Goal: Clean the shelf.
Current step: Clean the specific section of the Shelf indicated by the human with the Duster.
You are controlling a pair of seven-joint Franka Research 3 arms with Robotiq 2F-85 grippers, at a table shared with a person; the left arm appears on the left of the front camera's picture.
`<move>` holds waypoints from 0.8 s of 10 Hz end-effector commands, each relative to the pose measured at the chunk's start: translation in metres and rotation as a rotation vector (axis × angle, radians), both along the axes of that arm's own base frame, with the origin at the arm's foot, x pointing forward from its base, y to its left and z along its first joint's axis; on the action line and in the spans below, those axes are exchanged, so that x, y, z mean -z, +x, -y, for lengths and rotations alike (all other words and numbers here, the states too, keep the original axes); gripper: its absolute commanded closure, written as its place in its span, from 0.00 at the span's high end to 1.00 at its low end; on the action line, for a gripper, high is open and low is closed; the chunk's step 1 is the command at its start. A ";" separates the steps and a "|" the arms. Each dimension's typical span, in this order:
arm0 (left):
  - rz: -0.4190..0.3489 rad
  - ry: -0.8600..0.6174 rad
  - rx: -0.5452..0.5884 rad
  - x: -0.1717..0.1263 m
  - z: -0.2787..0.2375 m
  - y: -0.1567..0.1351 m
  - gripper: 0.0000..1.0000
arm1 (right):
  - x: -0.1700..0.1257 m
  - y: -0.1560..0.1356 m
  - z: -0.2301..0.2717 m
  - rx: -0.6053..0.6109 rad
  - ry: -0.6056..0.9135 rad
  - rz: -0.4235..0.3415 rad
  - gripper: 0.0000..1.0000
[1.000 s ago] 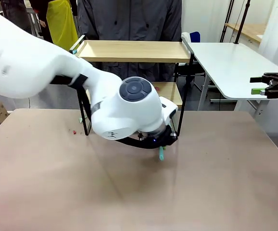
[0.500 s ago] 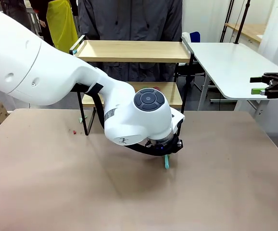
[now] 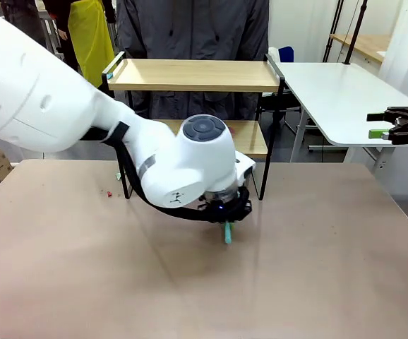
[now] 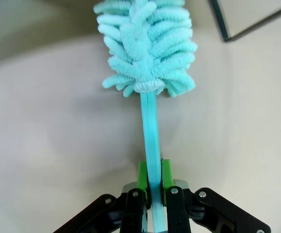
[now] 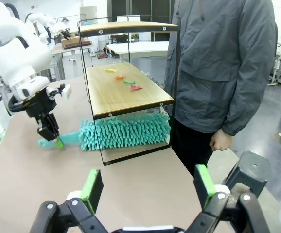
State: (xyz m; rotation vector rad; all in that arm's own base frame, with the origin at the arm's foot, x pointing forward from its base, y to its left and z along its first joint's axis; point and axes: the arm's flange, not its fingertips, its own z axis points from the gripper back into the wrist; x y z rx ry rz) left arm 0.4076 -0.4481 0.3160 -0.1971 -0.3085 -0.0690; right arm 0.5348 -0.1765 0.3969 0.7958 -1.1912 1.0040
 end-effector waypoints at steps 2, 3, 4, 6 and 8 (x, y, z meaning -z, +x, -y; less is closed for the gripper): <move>-0.061 0.120 -0.052 -0.019 -0.070 0.005 0.13 | -0.002 0.000 -0.002 0.000 -0.003 0.004 1.00; -0.078 0.166 -0.071 -0.021 -0.092 0.006 0.13 | -0.002 0.000 -0.002 0.000 -0.003 0.004 1.00; -0.089 0.203 -0.091 -0.022 -0.114 0.009 0.13 | -0.002 0.000 -0.002 0.000 -0.003 0.004 1.00; -0.083 0.339 -0.157 -0.026 -0.162 0.008 0.13 | -0.002 0.000 -0.002 0.000 -0.003 0.004 1.00; -0.063 0.414 -0.212 -0.036 -0.196 0.004 0.13 | -0.002 0.000 -0.002 0.000 -0.003 0.004 1.00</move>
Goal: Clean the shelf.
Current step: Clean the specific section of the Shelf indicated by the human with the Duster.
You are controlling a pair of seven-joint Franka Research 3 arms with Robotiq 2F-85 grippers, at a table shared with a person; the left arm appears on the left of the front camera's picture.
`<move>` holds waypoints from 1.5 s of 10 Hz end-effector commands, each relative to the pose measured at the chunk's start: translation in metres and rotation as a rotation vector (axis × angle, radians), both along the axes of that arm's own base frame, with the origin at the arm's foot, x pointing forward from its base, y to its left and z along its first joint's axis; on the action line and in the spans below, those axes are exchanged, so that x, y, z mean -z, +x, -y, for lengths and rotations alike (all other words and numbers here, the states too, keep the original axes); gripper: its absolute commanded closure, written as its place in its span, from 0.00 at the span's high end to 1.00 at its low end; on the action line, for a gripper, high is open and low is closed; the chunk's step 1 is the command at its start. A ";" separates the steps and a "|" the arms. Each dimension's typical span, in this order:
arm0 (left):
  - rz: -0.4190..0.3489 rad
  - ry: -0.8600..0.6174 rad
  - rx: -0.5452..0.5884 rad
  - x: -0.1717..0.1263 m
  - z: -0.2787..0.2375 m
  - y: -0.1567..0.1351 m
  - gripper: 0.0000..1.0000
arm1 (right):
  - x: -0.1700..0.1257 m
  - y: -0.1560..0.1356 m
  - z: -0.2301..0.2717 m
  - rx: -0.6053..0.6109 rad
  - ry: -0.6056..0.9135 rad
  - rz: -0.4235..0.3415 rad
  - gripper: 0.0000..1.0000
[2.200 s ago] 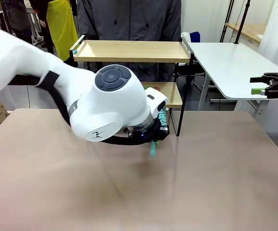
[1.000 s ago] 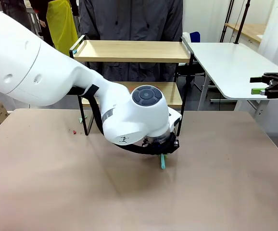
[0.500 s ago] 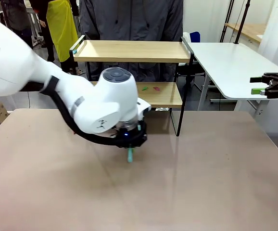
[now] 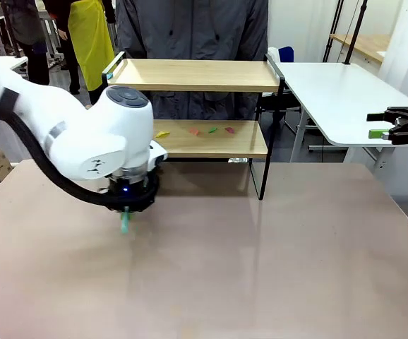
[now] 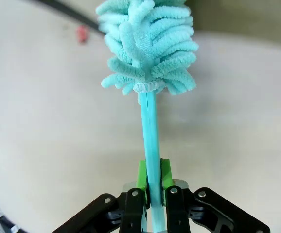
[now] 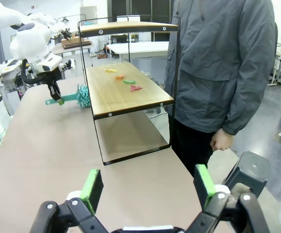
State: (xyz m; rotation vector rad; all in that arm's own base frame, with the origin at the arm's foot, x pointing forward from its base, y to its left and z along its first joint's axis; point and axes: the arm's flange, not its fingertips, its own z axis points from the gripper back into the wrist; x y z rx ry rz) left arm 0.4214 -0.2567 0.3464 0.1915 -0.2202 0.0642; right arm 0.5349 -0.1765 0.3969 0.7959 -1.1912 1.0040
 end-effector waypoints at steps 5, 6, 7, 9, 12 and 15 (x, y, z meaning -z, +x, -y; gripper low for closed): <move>0.017 0.010 0.000 -0.007 -0.006 -0.003 0.13 | -0.002 0.000 -0.001 0.000 -0.003 0.004 1.00; 0.035 -0.009 0.014 -0.010 -0.001 -0.006 0.13 | -0.002 0.000 -0.001 0.000 -0.003 0.004 1.00; 0.055 -0.062 0.060 -0.024 -0.002 -0.013 0.13 | -0.002 0.000 -0.001 0.000 -0.003 0.004 1.00; 0.062 -0.151 0.154 -0.041 -0.009 -0.027 0.13 | -0.002 0.000 -0.001 0.000 -0.003 0.004 1.00; 0.034 -0.231 0.328 -0.053 -0.023 -0.043 0.13 | -0.002 0.000 -0.001 0.000 -0.003 0.004 1.00; -0.025 -0.243 0.553 -0.069 -0.043 -0.061 0.13 | -0.002 0.000 -0.001 0.000 -0.003 0.004 1.00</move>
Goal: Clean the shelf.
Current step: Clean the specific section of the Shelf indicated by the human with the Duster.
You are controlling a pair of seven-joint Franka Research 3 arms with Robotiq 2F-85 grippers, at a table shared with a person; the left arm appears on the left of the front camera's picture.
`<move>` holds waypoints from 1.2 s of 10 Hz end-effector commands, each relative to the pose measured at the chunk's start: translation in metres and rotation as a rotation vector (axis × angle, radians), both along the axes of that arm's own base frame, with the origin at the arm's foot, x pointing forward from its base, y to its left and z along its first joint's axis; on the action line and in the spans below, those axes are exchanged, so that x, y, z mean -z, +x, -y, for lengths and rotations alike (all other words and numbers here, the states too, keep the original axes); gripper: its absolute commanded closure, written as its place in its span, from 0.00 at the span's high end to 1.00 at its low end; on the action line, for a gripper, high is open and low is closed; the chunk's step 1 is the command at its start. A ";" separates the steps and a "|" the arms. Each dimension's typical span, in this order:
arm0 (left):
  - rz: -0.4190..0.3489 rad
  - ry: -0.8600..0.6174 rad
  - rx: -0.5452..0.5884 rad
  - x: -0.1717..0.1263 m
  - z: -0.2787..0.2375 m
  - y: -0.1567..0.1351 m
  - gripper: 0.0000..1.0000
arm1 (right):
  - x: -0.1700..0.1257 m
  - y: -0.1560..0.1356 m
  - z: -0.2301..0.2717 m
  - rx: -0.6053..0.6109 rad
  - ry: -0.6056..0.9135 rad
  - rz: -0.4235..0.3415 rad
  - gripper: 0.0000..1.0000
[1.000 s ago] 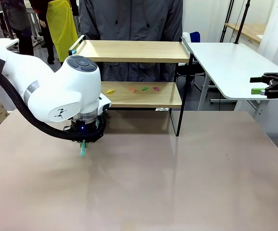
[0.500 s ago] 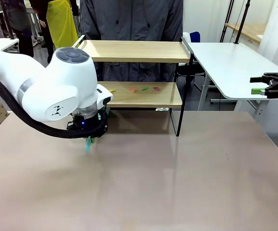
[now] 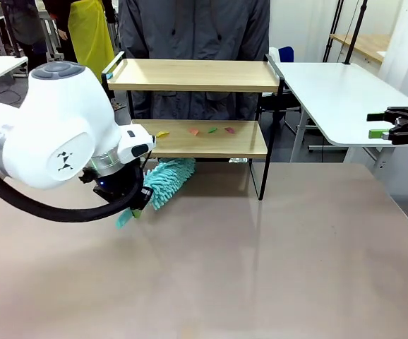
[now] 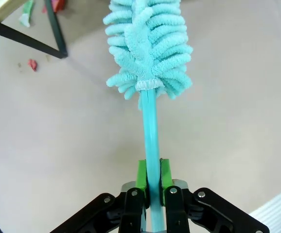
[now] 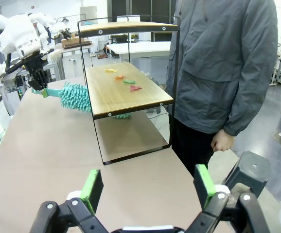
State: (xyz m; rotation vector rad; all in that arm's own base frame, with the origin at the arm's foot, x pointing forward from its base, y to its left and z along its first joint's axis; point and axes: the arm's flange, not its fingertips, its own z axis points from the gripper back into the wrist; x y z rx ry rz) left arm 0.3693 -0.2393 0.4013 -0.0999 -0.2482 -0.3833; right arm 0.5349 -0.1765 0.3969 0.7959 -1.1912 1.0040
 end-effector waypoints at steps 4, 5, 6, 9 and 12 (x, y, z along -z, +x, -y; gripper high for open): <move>-0.111 -0.156 0.339 -0.038 -0.067 -0.030 0.13 | -0.002 0.000 -0.001 0.000 -0.003 0.004 1.00; -0.107 -0.204 0.414 -0.055 -0.079 -0.041 0.13 | -0.002 0.000 -0.001 0.000 -0.003 0.004 1.00; -0.086 -0.189 0.471 -0.076 -0.088 -0.054 0.13 | -0.002 0.000 -0.001 0.000 -0.003 0.004 1.00; -0.020 0.068 0.758 -0.150 -0.091 -0.097 0.13 | -0.002 0.000 -0.001 0.000 -0.003 0.004 1.00; -0.229 0.409 0.815 -0.205 -0.061 -0.125 0.13 | -0.002 0.000 -0.001 0.000 -0.003 0.004 1.00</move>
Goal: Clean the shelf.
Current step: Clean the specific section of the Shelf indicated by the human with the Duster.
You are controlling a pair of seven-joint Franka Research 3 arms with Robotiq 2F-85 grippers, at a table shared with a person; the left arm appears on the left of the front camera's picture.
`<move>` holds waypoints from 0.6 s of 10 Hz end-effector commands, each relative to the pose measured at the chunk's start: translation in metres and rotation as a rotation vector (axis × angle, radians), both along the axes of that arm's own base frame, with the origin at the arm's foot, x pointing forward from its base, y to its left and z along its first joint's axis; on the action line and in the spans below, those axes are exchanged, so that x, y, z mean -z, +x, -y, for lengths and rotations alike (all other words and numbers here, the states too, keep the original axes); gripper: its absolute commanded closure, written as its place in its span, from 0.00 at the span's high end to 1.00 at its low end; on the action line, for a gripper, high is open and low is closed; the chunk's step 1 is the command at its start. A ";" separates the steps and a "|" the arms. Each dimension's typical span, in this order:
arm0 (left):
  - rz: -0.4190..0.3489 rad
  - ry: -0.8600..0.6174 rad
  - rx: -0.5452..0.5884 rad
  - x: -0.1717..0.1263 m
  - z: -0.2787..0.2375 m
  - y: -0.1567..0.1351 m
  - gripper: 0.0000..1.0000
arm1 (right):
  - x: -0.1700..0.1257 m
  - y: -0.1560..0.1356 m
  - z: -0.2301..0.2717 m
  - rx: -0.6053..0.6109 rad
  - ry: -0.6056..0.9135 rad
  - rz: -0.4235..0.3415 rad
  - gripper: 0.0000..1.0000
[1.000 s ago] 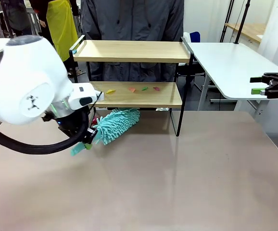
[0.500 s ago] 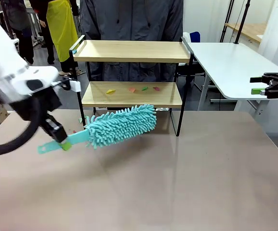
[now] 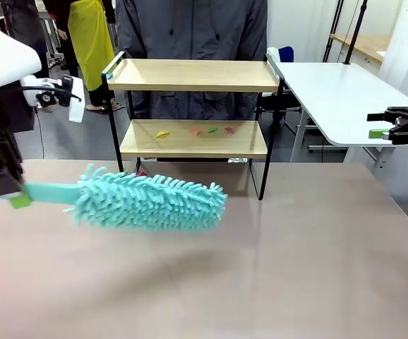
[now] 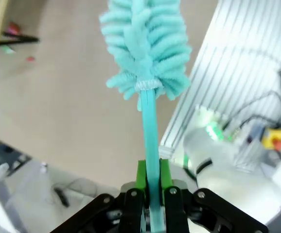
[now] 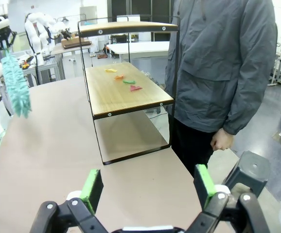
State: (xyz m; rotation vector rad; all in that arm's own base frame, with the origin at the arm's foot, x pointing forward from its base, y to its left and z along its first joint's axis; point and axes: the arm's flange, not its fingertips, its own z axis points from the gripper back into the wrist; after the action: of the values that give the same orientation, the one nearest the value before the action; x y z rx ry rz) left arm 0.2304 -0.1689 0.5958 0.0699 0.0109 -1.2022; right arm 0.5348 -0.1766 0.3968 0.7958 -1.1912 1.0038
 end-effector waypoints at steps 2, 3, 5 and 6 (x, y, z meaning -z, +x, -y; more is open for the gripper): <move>-0.131 0.248 0.018 -0.002 0.025 0.009 0.13 | -0.002 0.000 -0.002 0.000 -0.003 0.004 1.00; -0.173 0.313 0.014 0.009 0.037 0.009 0.13 | -0.002 0.000 -0.002 0.000 -0.003 0.004 1.00; -0.136 0.253 0.022 0.008 0.028 0.002 0.13 | -0.002 0.000 -0.002 0.000 -0.003 0.004 1.00; -0.136 0.253 0.022 0.008 0.028 0.002 0.13 | -0.002 0.000 -0.002 0.000 -0.003 0.004 1.00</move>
State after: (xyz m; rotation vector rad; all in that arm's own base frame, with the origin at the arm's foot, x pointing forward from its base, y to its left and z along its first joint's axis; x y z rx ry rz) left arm 0.2364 -0.2059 0.5755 0.2239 0.3384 -1.2192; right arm 0.5348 -0.1767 0.3969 0.7955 -1.1913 1.0037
